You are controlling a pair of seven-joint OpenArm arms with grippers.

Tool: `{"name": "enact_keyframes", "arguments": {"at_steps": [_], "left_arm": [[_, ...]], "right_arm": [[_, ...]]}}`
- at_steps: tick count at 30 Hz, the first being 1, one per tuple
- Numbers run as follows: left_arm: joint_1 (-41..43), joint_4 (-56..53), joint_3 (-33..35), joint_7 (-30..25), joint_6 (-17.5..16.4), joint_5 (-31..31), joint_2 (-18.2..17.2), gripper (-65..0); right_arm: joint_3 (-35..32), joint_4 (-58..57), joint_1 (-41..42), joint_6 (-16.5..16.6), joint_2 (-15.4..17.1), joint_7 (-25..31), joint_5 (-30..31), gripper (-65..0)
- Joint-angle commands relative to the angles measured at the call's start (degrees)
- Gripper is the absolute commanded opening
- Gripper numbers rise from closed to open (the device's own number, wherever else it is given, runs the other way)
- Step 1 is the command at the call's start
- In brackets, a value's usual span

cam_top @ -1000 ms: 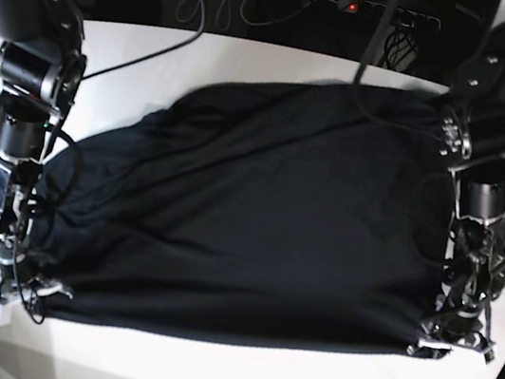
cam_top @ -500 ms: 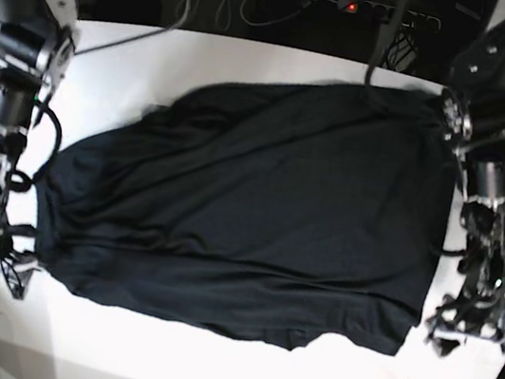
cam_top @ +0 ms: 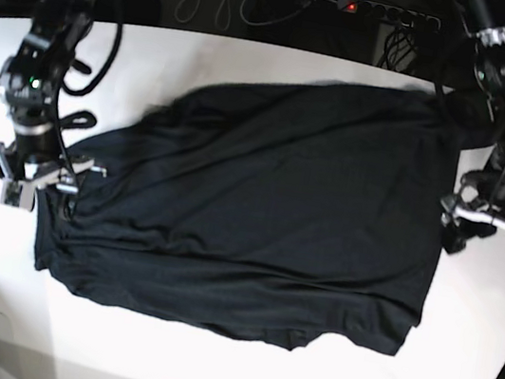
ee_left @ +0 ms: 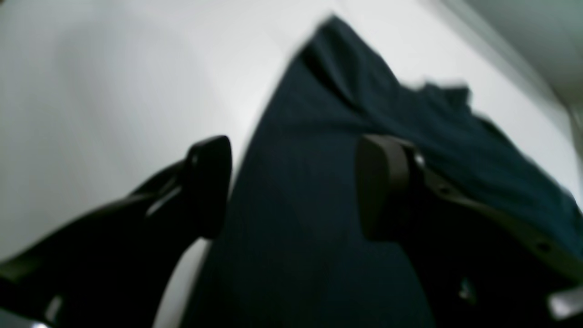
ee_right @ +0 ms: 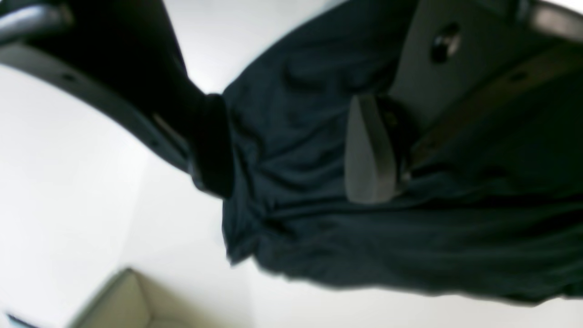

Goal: Layout the t-shirt on the table in an organized manner, then fold the t-shirt properly
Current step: 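Lower the shirt flat with both grippers and release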

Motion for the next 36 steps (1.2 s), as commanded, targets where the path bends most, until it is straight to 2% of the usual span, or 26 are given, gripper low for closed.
{"name": "enact_keyframes", "arguments": {"at_steps": [1,5,9,13,18,23,25,33,34,36], "left_arm": [[1.86,1.81,-0.31,-0.71,-0.1,-0.99,-0.62,-23.8],[7.75,2.78,-0.31,-0.89,-0.27,-2.04,-0.62,-23.8],[10.21,1.37,-0.31,-0.45,-0.54,-2.13,-0.53,-23.8],[13.55,1.81,-0.14,-0.36,-0.54,-2.13,-0.53,-23.8],[18.39,3.22,-0.4,-0.71,-0.62,-2.13,1.49,-23.8],[18.3,0.58,-0.05,-0.53,-0.62,-2.13,3.07,-24.9],[17.51,0.32,-0.14,-0.36,-0.62,-2.13,3.43,-30.8],[17.25,1.02,-0.14,-0.36,-0.71,-2.13,3.69,-62.3],[17.25,1.28,-0.14,-0.36,-0.71,-2.22,3.69,-65.0],[17.25,1.9,-0.05,-0.36,-0.71,-2.22,3.69,-64.4]], "right_arm": [[0.94,2.99,-0.77,-0.09,-1.01,0.58,0.46,-25.5],[1.55,8.79,-8.15,0.0,-5.93,-1.09,0.46,-25.6],[1.46,10.29,-13.52,0.09,-9.36,-0.56,0.55,-25.6],[1.46,10.29,-16.59,0.18,-9.8,-0.56,0.55,-25.7],[1.55,10.29,-18.09,0.18,-9.8,-0.56,0.55,-25.7],[1.38,10.29,-18.09,0.18,-9.98,-0.82,0.55,-25.8],[1.38,10.29,-18.18,0.18,-9.98,-0.91,0.55,-25.8],[1.38,10.29,-18.88,0.18,-9.98,-0.65,0.55,-25.8],[1.38,10.29,-18.88,0.18,-9.98,-0.65,0.55,-25.8],[1.38,10.29,-18.97,0.18,-9.98,-0.82,0.55,-25.8]]}}
